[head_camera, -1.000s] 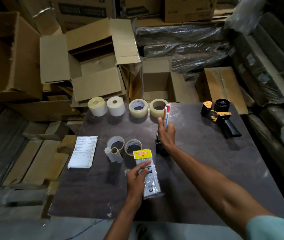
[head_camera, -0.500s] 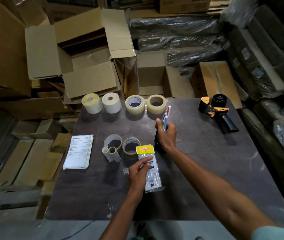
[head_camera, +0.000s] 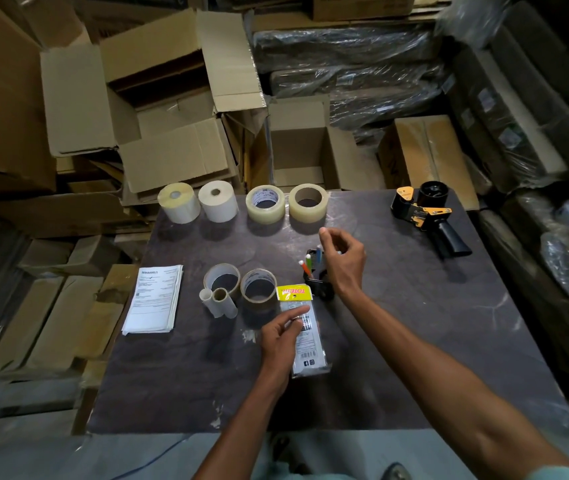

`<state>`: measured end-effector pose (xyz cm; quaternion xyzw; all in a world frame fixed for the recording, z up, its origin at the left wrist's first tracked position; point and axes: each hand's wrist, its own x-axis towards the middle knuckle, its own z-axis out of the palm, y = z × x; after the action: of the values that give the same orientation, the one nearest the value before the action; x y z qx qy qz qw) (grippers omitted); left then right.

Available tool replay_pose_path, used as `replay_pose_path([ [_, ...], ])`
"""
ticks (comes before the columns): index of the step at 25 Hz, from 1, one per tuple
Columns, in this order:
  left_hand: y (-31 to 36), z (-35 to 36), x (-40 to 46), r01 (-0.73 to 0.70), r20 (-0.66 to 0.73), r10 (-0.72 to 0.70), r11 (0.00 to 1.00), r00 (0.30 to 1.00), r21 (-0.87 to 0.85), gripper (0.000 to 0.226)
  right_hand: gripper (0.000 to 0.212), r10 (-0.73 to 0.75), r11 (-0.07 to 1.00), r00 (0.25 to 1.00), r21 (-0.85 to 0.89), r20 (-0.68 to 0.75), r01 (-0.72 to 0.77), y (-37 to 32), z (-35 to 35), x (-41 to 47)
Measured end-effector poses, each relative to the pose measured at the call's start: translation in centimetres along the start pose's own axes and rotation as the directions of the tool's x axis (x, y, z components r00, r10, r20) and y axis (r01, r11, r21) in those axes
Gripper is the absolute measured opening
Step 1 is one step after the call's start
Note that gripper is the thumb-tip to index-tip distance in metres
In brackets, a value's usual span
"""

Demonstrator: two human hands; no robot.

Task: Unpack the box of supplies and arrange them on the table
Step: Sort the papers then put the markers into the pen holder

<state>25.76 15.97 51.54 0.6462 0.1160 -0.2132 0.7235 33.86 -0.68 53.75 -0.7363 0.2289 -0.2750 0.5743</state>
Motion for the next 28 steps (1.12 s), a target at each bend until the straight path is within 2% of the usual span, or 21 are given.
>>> replay_pose_path([
  [4, -0.2, 0.9, -0.3, 0.033, 0.037, -0.032, 0.999, 0.999, -0.005, 0.028, 0.026, 0.015, 1.000, 0.994, 0.006, -0.111, -0.015, -1.1, -2.7, -0.7],
  [6, -0.5, 1.5, -0.5, 0.045, 0.069, -0.043, 0.999, 0.997, -0.024, 0.029, 0.025, 0.060, 0.995, 0.979, 0.085, -0.197, -0.044, -1.2, -4.7, -2.0],
  [8, -0.9, 2.2, -0.8, 0.060, 0.100, -0.057, 0.998, 0.993, -0.032, 0.029, 0.019, 0.152, 0.974, 0.967, 0.198, -0.206, -0.110, -0.4, -7.0, -4.3],
  [9, -1.0, 2.6, -1.0, 0.069, 0.108, -0.064, 0.997, 0.992, -0.035, 0.030, 0.017, 0.215, 0.956, 0.964, 0.236, -0.155, -0.175, 0.3, -8.2, -5.8],
  [11, -1.3, 3.3, -1.2, 0.080, 0.109, -0.075, 0.996, 0.991, -0.038, 0.030, 0.012, 0.369, 0.884, 0.926, 0.279, 0.074, -0.375, 1.9, -10.5, -9.5],
  [12, -1.4, 3.5, -1.4, 0.080, 0.106, -0.076, 0.996, 0.992, -0.039, 0.030, 0.009, 0.436, 0.836, 0.873, 0.260, 0.218, -0.483, 2.5, -11.5, -11.4],
  [14, -1.6, 3.8, -1.6, 0.085, 0.093, -0.082, 0.996, 0.992, -0.030, 0.030, 0.034, 0.533, 0.748, 0.725, 0.157, 0.437, -0.645, 3.3, -13.2, -14.6],
  [16, -2.0, 3.7, -1.6, 0.095, 0.080, -0.095, 0.995, 0.992, -0.001, 0.030, 0.050, 0.560, 0.683, 0.614, 0.109, 0.557, -0.722, 3.8, -13.8, -16.3],
  [20, -2.1, 3.1, -1.8, 0.091, 0.048, -0.093, 0.995, 0.995, 0.038, 0.031, 0.054, 0.531, 0.537, 0.532, 0.223, 0.660, -0.813, 3.4, -13.3, -16.6],
  [21, -2.0, 2.9, -1.9, 0.091, 0.044, -0.092, 0.995, 0.995, 0.036, 0.031, 0.053, 0.516, 0.531, 0.523, 0.226, 0.679, -0.817, 3.4, -13.3, -16.5],
  [23, -1.8, 2.2, -2.0, 0.083, 0.037, -0.085, 0.995, 0.996, 0.051, 0.031, 0.055, 0.496, 0.601, 0.524, 0.162, 0.692, -0.783, 3.1, -13.1, -16.3],
  [25, -1.6, 1.5, -2.1, 0.069, 0.037, -0.070, 0.997, 0.997, 0.042, 0.030, 0.059, 0.512, 0.663, 0.562, 0.117, 0.650, -0.739, 3.1, -12.4, -16.3],
  [28, -1.8, 0.2, -2.0, 0.035, 0.008, -0.034, 0.999, 0.999, -0.030, 0.029, 0.047, 0.540, 0.678, 0.615, 0.136, 0.574, -0.722, 3.0, -10.4, -16.2],
])
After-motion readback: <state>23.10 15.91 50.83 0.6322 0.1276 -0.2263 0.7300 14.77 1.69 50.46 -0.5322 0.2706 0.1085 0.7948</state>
